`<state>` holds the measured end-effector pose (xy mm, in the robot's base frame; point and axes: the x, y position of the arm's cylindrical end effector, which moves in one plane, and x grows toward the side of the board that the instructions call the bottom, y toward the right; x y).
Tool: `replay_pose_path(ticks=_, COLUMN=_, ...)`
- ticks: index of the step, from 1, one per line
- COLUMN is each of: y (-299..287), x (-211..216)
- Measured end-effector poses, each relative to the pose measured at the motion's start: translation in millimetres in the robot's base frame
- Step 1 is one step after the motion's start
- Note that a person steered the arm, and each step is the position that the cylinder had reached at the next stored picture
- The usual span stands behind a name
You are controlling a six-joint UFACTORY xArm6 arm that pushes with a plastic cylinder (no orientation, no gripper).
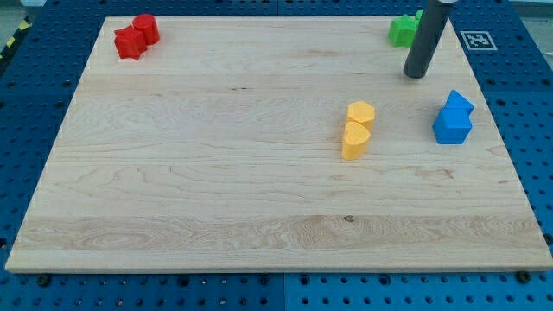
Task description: Slide yellow hexagon towards center left
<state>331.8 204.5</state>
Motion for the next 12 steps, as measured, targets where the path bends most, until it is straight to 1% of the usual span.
replay_pose_path(ticks=1, y=-0.7, x=7.2)
replay_pose_path(ticks=3, y=-24.9, x=39.7)
replay_pose_path(ticks=4, y=-35.9, x=70.2)
replay_pose_path(ticks=5, y=-35.9, x=76.4)
replay_pose_path(ticks=6, y=-35.9, x=98.0)
replay_pose_path(ticks=7, y=-42.1, x=101.3)
replay_pose_path(ticks=8, y=-70.2, x=99.8)
replay_pose_path(ticks=9, y=-80.5, x=98.4)
replay_pose_path(ticks=10, y=-100.9, x=98.4)
replay_pose_path(ticks=11, y=-134.7, x=98.4)
replay_pose_path(ticks=12, y=-150.0, x=99.8)
